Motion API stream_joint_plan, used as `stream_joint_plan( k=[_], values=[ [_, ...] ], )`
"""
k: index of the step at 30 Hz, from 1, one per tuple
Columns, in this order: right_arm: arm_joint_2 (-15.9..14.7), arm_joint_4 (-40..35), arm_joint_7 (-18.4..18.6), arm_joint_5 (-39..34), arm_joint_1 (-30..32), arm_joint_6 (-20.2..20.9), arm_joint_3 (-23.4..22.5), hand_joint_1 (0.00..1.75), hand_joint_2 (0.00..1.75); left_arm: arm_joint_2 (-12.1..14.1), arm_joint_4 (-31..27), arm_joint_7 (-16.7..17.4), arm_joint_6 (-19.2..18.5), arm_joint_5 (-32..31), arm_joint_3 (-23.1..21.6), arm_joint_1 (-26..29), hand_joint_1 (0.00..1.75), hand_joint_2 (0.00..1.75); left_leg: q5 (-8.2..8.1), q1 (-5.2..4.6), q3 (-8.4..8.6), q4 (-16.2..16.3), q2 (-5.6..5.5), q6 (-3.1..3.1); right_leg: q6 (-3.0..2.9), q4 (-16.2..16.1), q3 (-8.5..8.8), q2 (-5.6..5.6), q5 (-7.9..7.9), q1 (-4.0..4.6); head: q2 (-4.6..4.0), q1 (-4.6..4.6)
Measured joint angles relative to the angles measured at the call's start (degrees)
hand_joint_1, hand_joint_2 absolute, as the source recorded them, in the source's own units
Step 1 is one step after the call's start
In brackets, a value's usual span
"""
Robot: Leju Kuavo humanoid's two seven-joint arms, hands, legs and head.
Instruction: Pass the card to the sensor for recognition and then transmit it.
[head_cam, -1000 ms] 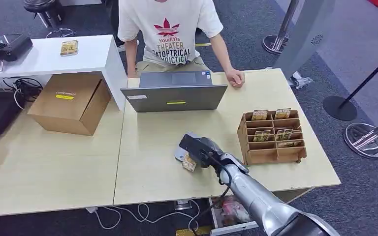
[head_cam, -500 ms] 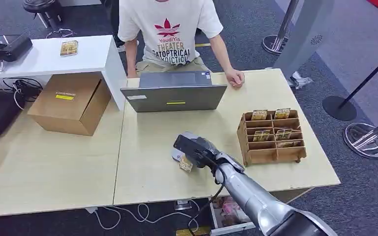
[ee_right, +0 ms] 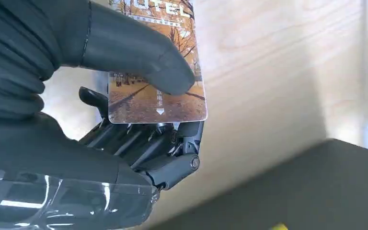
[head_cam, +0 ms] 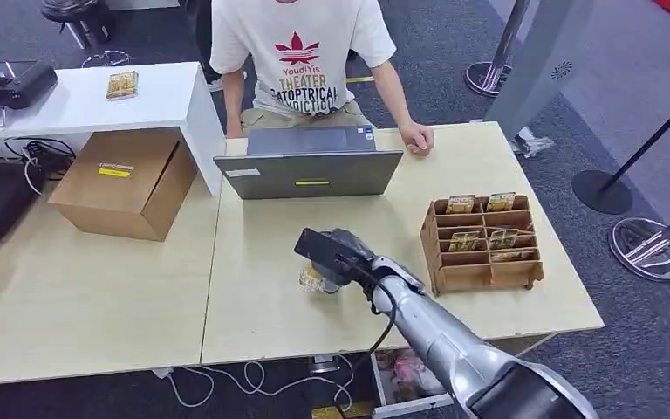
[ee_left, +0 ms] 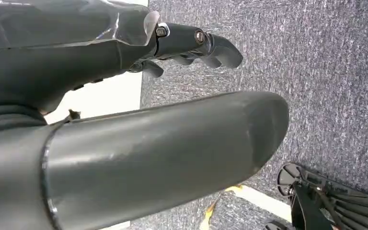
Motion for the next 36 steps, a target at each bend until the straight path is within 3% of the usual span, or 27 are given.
stream_joint_plan(
  k=[9, 19, 27, 33, 36],
  values=[
    [0.98, -3.52, -3.73, -2.42, -2.91, 2.14, 0.04, 1.75, 1.75, 0.17, 0.0, 0.53, -0.37, 1.09, 0.15, 0.03, 0.0, 0.0, 0.0, 0.0, 0.0, 0.0, 0.0, 0.0, 0.0, 0.0, 0.0, 0.0, 0.0, 0.0, 0.0, 0.0],
    [0.98, -8.46, -5.29, -4.92, -3.63, 1.0, 0.07, 1.75, 1.75, 0.04, 0.0, -0.83, 0.07, 1.35, 0.61, 0.07, 0.0, 0.0, 0.0, 0.0, 0.0, 0.0, 0.0, 0.0, 0.0, -0.01, -0.01, 0.0, 0.0, 0.0, 0.0, 0.0],
    [-0.15, -14.93, -4.83, -3.52, -3.16, -5.56, 0.04, 1.75, 1.75, -0.26, 0.0, -2.51, -0.68, 1.18, 0.7, 0.15, 0.0, 0.0, 0.0, 0.0, 0.01, 0.0, 0.0, 0.0, 0.0, -0.01, -0.02, 0.01, 0.0, 0.0, 0.0, 0.02],
    [-1.97, -21.62, -3.28, 2.67, -1.49, -11.96, -0.63, 1.75, 1.75, -0.33, 0.0, -2.54, -1.05, 0.85, 0.7, 0.14, 0.0, 0.0, 0.0, -0.01, 0.0, 0.01, 0.01, 0.0, 0.0, -0.02, -0.03, 0.01, 0.0, -0.01, 0.0, 0.0],
    [-2.47, -23.59, -2.38, 7.55, -1.42, -17.12, -0.66, 1.75, 1.75, -0.48, 0.0, -2.58, -1.16, 0.83, 0.7, 0.15, 0.0, 0.0, 0.0, -0.01, 0.0, 0.01, 0.01, 0.0, 0.0, -0.02, -0.03, 0.01, 0.0, -0.01, 0.0, 0.0]
  ],
)
